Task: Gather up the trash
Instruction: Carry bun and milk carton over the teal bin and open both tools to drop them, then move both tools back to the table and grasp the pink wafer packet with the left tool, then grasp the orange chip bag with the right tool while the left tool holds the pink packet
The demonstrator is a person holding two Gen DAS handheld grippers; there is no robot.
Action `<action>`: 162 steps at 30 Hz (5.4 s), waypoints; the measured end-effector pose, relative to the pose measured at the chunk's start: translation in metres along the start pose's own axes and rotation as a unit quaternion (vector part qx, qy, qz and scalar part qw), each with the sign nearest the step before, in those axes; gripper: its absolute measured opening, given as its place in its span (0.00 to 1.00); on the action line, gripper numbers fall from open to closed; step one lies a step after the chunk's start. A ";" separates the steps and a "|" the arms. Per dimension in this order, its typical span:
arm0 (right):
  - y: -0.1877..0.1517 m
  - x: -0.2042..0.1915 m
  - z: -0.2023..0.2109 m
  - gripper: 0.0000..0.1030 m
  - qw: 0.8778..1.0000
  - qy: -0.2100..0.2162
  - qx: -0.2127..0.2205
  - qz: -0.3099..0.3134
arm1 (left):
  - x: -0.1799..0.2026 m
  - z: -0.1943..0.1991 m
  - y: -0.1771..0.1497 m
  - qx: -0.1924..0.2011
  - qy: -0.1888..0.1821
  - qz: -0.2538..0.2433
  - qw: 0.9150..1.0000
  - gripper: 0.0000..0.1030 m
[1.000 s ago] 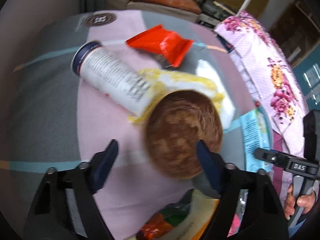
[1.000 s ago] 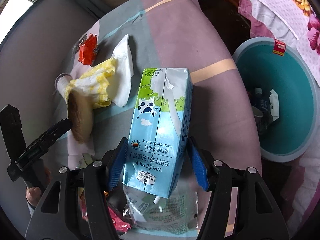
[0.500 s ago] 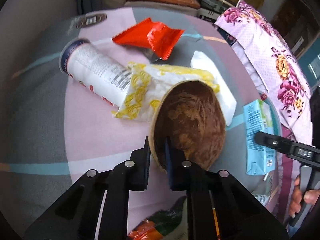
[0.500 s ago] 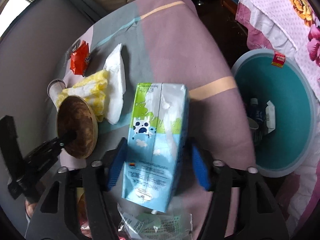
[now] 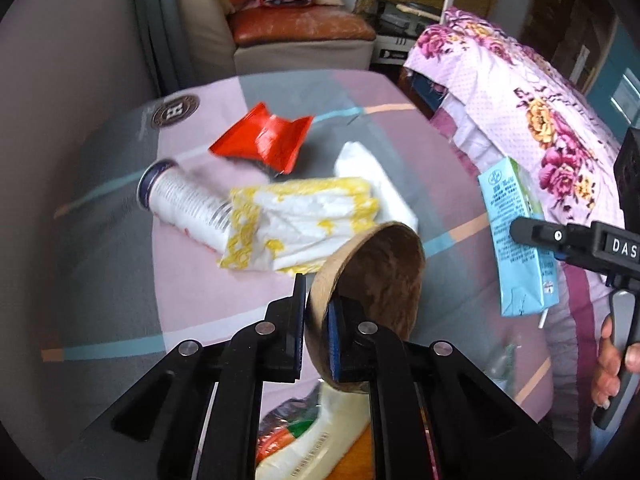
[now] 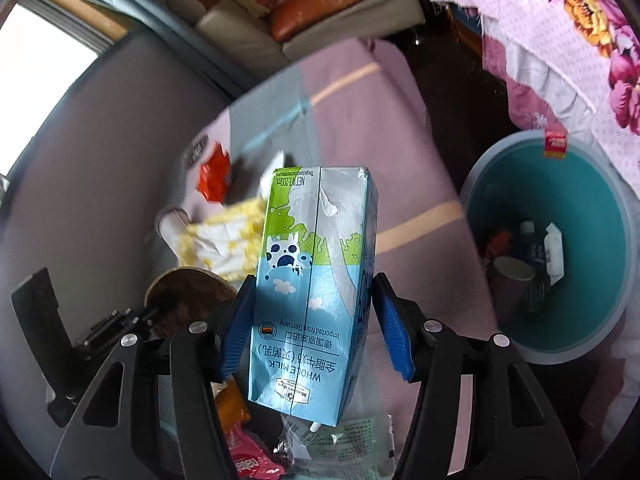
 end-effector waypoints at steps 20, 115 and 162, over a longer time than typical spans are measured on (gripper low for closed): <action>0.012 0.157 0.106 0.54 0.985 -0.053 0.110 -0.126 | 0.198 -0.026 0.036 -0.014 -0.088 -0.132 0.987 0.10; -0.099 0.012 0.014 0.76 0.992 -0.086 -0.087 -0.027 | -0.013 0.019 -0.074 -0.053 -0.092 0.021 0.994 0.94; -0.110 -0.048 0.000 0.76 0.993 -0.044 -0.105 0.026 | -0.032 0.047 -0.083 -0.035 -0.142 0.035 0.989 0.16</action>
Point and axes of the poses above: each gripper's, at about its wrist camera, not at the fingertips, and z roughly against the way its jaws point, x to its right, y to its top, the point moved 9 cm from there along -z, roughly the way its jaws point, and after that the axes turned 2 degrees about z, right-handed, at the moved point
